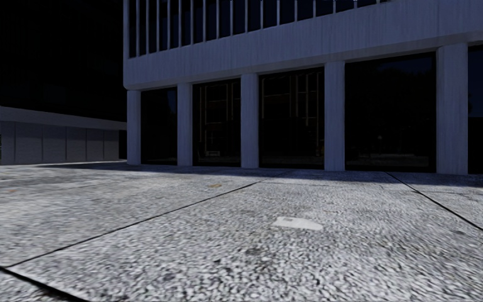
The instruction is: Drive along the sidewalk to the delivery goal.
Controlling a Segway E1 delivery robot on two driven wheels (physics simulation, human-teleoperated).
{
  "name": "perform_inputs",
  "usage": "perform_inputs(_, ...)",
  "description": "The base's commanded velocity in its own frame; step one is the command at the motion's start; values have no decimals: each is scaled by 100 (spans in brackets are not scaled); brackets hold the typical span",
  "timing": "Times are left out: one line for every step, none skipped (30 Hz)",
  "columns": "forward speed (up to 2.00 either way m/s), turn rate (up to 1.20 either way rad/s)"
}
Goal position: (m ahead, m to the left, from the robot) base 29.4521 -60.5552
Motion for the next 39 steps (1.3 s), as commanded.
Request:
perform_inputs(200,-75)
perform_inputs(200,-75)
perform_inputs(200,-75)
perform_inputs(200,-75)
perform_inputs(200,-75)
perform_inputs(200,-75)
perform_inputs(200,-75)
perform_inputs(200,-75)
perform_inputs(200,-75)
perform_inputs(200,-75)
perform_inputs(200,-75)
perform_inputs(200,-75)
perform_inputs(200,-75)
perform_inputs(200,-75)
perform_inputs(200,-75)
perform_inputs(200,-75)
perform_inputs(200,-75)
perform_inputs(200,-75)
perform_inputs(200,-75)
perform_inputs(200,-75)
perform_inputs(200,-75)
perform_inputs(200,-75)
perform_inputs(200,-75)
perform_inputs(200,-75)
perform_inputs(200,-75)
perform_inputs(200,-75)
perform_inputs(200,-75)
perform_inputs(200,-75)
perform_inputs(200,-75)
perform_inputs(200,-75)
perform_inputs(200,-75)
perform_inputs(200,-75)
perform_inputs(200,-75)
perform_inputs(200,-75)
perform_inputs(200,-75)
perform_inputs(200,-77)
perform_inputs(200,-77)
perform_inputs(200,-78)
perform_inputs(200,-78)
